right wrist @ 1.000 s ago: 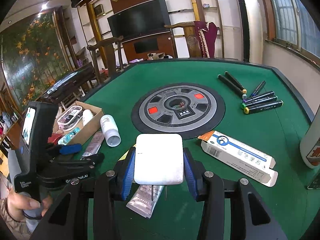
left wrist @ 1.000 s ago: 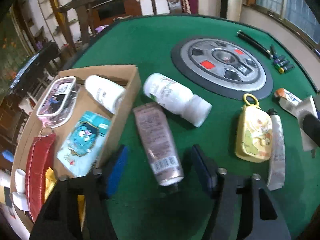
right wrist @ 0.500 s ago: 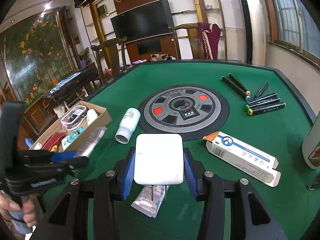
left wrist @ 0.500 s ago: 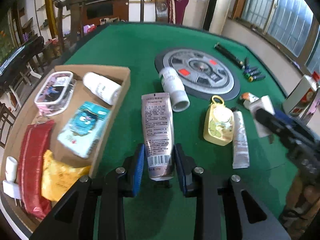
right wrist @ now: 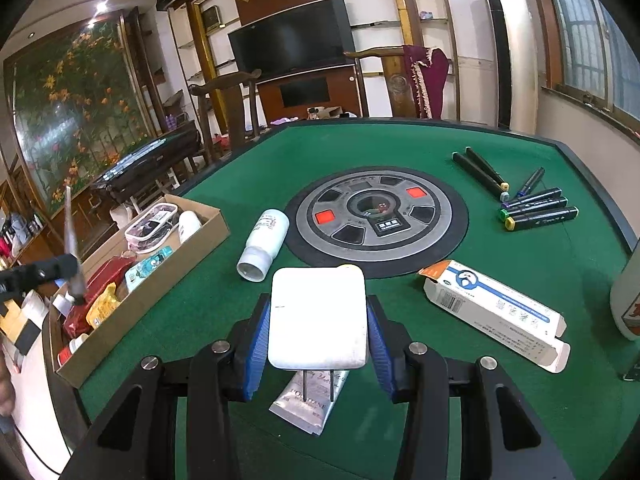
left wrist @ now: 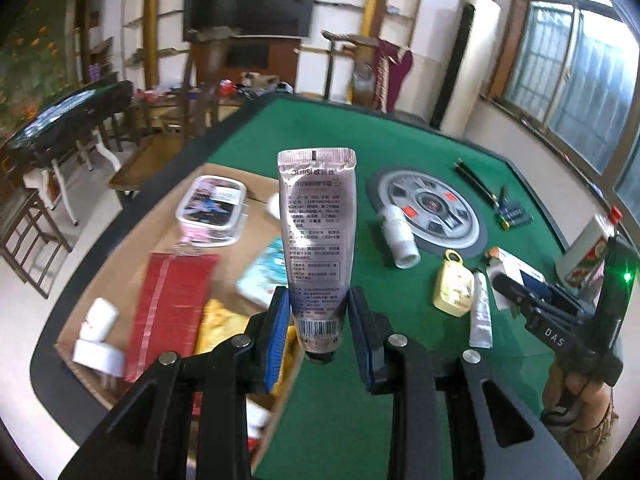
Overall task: Organize objects
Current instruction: 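Carry cream tube over tray with left gripper while right gripper carries charger toward tray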
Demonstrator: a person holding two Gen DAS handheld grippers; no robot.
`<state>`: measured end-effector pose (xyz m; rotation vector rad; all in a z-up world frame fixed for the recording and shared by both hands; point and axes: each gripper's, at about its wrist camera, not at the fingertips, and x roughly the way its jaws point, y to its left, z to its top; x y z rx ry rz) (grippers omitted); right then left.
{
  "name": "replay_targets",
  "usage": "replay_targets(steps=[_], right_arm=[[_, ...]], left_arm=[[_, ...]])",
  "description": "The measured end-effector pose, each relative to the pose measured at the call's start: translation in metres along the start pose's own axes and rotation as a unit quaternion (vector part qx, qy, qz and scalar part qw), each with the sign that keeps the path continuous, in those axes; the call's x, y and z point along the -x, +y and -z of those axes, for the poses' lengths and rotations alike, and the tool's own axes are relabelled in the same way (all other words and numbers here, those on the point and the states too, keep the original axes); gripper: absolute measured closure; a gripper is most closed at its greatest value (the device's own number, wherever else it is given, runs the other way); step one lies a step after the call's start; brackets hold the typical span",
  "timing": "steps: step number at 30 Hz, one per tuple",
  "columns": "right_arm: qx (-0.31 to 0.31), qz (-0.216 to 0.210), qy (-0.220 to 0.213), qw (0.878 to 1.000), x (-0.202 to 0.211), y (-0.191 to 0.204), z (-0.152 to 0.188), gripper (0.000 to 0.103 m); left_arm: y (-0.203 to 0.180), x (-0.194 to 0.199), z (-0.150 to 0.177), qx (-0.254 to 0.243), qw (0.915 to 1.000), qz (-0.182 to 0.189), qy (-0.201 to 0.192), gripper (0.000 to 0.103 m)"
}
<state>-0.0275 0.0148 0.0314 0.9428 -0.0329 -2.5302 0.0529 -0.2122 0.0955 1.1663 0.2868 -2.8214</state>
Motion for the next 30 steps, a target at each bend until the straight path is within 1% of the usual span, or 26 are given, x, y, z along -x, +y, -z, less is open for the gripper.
replay_targets(steps=[6, 12, 18, 23, 30], right_arm=[[0.003, 0.0, 0.004, 1.0, -0.003, 0.003, 0.002, 0.055], [0.007, -0.005, 0.006, 1.0, -0.003, 0.01, 0.003, 0.055], [0.003, -0.023, 0.014, 1.0, -0.005, 0.021, 0.006, 0.054], [0.012, -0.035, 0.015, 0.999, -0.007, 0.037, 0.008, 0.054], [0.021, -0.051, 0.021, 0.998, -0.012, 0.057, 0.01, 0.054]], left_arm=[[0.021, 0.014, 0.0, 0.019, 0.9995, -0.013, -0.02, 0.074], [0.033, 0.021, 0.002, 0.026, 0.999, -0.021, -0.03, 0.074], [0.053, 0.03, 0.0, 0.039, 0.9976, -0.038, -0.042, 0.074], [0.076, 0.039, -0.001, 0.055, 0.9954, -0.061, -0.049, 0.074], [0.103, 0.046, -0.001, 0.063, 0.9934, -0.081, -0.05, 0.074]])
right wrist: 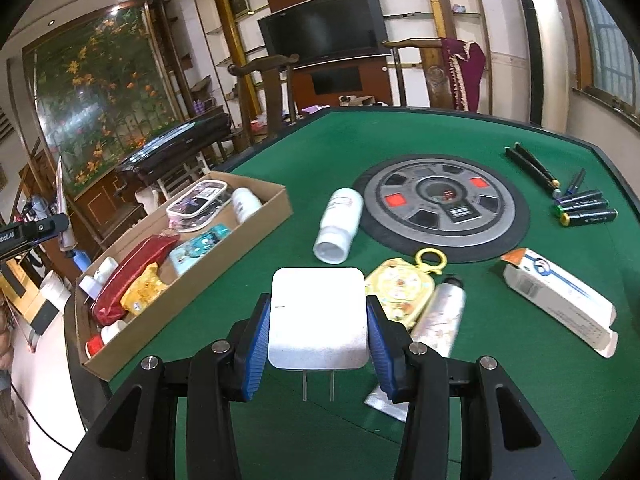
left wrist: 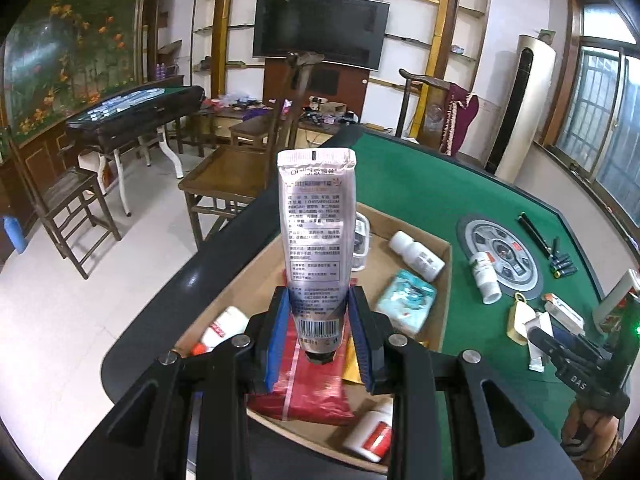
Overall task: Organize objects
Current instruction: 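Carry cream tube over tray with left gripper while right gripper carries charger toward tray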
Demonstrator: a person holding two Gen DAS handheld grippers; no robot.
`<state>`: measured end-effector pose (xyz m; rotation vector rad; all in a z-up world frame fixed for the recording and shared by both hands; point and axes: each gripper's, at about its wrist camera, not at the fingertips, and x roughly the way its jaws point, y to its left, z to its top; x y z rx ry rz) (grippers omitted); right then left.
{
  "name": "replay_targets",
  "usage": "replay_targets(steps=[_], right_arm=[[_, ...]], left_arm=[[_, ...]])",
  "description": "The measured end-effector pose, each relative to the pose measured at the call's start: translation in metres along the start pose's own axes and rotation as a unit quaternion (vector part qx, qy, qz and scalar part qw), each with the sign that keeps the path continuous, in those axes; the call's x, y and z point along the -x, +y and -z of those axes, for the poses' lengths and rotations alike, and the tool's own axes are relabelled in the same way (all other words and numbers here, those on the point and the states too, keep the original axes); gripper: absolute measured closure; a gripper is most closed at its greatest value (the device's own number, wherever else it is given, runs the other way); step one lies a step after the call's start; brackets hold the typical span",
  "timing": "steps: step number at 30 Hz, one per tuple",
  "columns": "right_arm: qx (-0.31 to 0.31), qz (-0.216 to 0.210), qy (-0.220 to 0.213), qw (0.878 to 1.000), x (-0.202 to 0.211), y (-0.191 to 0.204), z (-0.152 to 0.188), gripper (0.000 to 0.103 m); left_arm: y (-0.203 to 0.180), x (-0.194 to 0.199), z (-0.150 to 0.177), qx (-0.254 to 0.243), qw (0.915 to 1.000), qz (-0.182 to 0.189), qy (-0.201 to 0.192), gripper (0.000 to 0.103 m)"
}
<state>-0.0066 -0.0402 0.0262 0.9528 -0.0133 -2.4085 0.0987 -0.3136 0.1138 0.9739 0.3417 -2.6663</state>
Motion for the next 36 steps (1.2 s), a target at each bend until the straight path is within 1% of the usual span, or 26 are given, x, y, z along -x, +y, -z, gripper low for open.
replay_targets(steps=[5, 10, 16, 20, 24, 26, 29, 33, 36], right_arm=[[0.006, -0.009, 0.004, 1.0, -0.004, 0.011, 0.001, 0.054], [0.008, -0.008, -0.001, 1.0, -0.003, 0.015, 0.0, 0.054], [0.009, -0.024, -0.002, 1.0, -0.004, 0.023, -0.005, 0.054], [0.013, -0.039, -0.002, 0.999, -0.005, 0.034, -0.014, 0.054], [0.016, -0.068, 0.002, 0.998, -0.011, 0.048, -0.026, 0.054], [0.012, -0.091, 0.007, 0.996, -0.017, 0.055, -0.032, 0.054], [-0.008, -0.136, 0.021, 0.99, -0.03, 0.062, -0.044, 0.054], [-0.017, -0.161, 0.029, 0.986, -0.046, 0.074, -0.06, 0.054], [-0.035, -0.193, 0.045, 0.979, -0.065, 0.084, -0.07, 0.054]], left_arm=[[0.019, -0.013, -0.006, 0.002, 0.9998, -0.01, 0.017, 0.074], [0.03, -0.027, -0.007, 0.008, 0.9994, -0.017, 0.03, 0.074], [0.03, -0.037, -0.002, 0.006, 0.999, -0.016, 0.041, 0.074], [0.029, -0.039, -0.001, 0.002, 0.9992, -0.011, 0.04, 0.074], [0.029, -0.039, -0.001, -0.003, 0.9993, -0.006, 0.037, 0.074], [0.03, -0.041, -0.001, -0.005, 0.9993, -0.004, 0.038, 0.074], [0.031, -0.044, 0.0, -0.005, 0.9992, -0.001, 0.04, 0.074], [0.033, -0.046, 0.001, -0.005, 0.9992, 0.003, 0.041, 0.074], [0.037, -0.048, 0.001, -0.002, 0.9991, 0.004, 0.042, 0.074]])
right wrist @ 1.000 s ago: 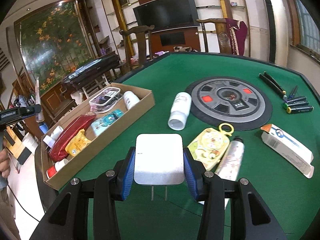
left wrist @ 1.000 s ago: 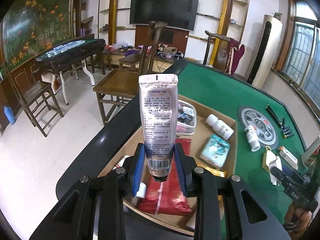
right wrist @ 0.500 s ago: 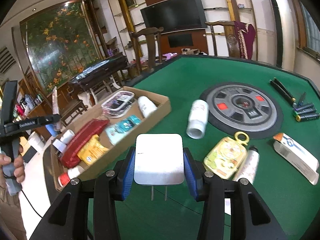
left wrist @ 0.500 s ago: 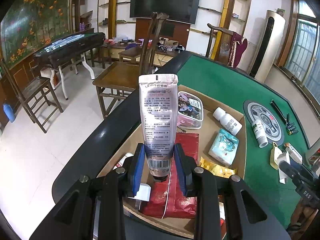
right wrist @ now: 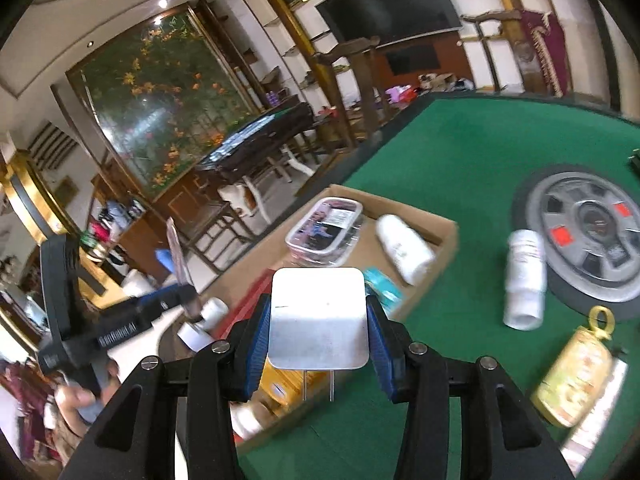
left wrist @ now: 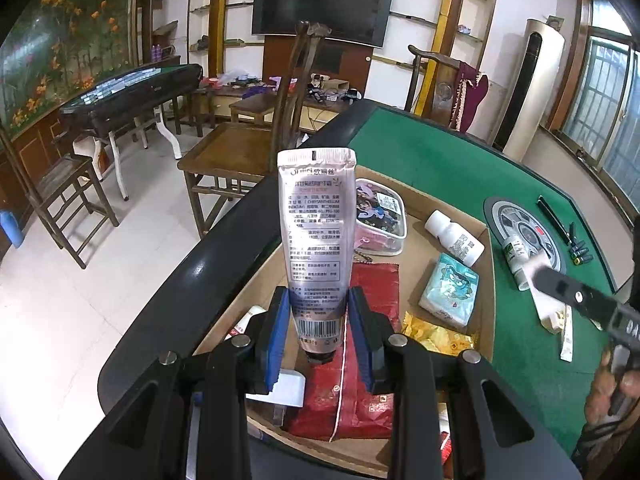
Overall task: Organize objects
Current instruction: 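Carry cream tube over tray with left gripper while right gripper carries charger toward tray, then lower cream tube into tray with left gripper while right gripper lowers charger into tray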
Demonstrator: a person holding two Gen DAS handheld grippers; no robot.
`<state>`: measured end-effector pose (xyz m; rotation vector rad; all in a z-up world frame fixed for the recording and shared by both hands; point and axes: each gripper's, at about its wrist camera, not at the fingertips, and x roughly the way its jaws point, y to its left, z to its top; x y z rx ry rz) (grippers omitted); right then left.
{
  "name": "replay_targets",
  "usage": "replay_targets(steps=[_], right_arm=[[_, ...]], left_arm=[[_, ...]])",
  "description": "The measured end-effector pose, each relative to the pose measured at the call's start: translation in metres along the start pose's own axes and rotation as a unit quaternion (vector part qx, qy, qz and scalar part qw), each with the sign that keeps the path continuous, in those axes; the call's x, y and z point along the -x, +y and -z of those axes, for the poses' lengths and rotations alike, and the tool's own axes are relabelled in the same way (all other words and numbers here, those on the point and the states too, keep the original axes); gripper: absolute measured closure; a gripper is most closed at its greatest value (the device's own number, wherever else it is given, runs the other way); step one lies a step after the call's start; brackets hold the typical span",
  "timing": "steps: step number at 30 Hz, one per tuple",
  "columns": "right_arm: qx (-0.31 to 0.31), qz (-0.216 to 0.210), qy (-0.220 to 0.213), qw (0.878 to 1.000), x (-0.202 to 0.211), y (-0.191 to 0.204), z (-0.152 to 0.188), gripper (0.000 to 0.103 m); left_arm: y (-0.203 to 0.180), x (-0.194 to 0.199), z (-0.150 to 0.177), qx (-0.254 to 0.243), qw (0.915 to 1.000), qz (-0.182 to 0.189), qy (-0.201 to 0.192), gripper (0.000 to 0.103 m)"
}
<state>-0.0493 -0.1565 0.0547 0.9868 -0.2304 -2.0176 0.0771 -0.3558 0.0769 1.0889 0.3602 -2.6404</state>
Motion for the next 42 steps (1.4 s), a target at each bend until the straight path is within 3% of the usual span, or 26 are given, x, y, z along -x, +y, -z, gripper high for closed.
replay_targets(steps=[14, 22, 32, 37, 42], right_arm=[[-0.078, -0.104, 0.077, 0.988, -0.093, 0.009, 0.0, 0.054], [-0.064, -0.054, 0.089, 0.993, -0.106, 0.01, 0.003, 0.054], [-0.06, -0.089, 0.126, 0.986, -0.106, 0.018, 0.014, 0.054], [-0.089, -0.125, 0.15, 0.977, -0.113, 0.018, 0.018, 0.054], [-0.089, -0.1, 0.11, 0.985, -0.106, 0.011, 0.007, 0.054]], left_arm=[[0.009, -0.005, 0.004, 0.004, 1.0, -0.003, 0.005, 0.074], [0.011, -0.008, 0.005, 0.002, 1.0, 0.0, 0.009, 0.074], [0.006, -0.009, 0.007, 0.001, 0.9999, 0.003, 0.01, 0.074], [0.005, -0.01, 0.007, 0.0, 0.9999, 0.001, 0.012, 0.074], [0.005, -0.011, 0.008, -0.002, 0.9999, 0.0, 0.015, 0.074]])
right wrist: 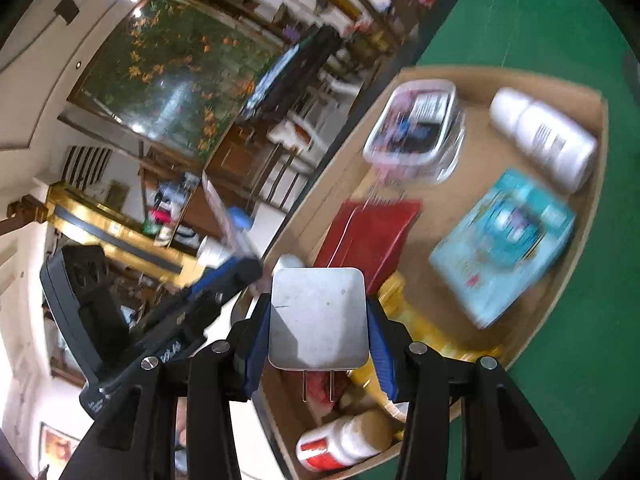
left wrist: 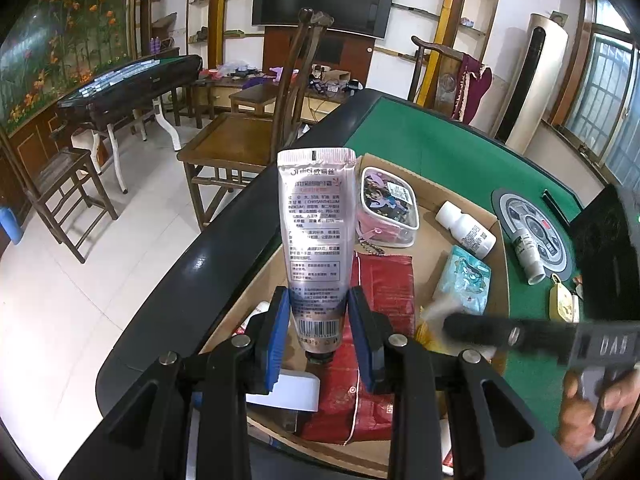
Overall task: Organize objects
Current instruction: 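Lower cream tube into tray with left gripper while right gripper lowers charger into tray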
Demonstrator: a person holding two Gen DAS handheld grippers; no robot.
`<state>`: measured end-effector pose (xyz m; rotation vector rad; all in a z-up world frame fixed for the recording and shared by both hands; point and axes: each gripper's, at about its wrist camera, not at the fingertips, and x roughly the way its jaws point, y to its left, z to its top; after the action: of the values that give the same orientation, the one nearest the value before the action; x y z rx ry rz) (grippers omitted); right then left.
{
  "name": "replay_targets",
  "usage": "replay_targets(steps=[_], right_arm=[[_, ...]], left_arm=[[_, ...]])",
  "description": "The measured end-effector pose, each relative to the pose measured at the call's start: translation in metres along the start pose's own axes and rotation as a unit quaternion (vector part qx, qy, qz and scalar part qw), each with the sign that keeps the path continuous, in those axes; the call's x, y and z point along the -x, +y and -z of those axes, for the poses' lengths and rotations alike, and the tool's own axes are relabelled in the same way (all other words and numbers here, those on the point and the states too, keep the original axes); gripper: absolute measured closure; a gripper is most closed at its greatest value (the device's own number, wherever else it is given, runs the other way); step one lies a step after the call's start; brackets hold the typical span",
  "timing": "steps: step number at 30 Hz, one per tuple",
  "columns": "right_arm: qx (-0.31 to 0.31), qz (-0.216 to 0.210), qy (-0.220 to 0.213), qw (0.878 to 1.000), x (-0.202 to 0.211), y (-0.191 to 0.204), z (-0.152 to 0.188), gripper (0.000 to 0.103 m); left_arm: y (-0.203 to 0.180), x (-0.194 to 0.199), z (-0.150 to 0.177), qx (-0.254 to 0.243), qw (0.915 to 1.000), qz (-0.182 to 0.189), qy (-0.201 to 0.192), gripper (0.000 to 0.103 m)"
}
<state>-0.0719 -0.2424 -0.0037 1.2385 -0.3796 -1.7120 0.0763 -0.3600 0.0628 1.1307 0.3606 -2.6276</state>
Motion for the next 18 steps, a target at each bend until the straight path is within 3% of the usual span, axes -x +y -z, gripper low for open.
replay_targets(steps=[6, 18], right_arm=[[0.007, 0.05, -0.072, 0.996, 0.026, -0.011, -0.025, 0.054], [-0.008, 0.054, -0.079, 0.995, 0.028, -0.031, -0.034, 0.054]], left_arm=[[0.004, -0.01, 0.0, -0.007, 0.9999, -0.001, 0.011, 0.074], [-0.001, -0.039, -0.01, -0.063, 0.9945, -0.01, 0.083, 0.074]])
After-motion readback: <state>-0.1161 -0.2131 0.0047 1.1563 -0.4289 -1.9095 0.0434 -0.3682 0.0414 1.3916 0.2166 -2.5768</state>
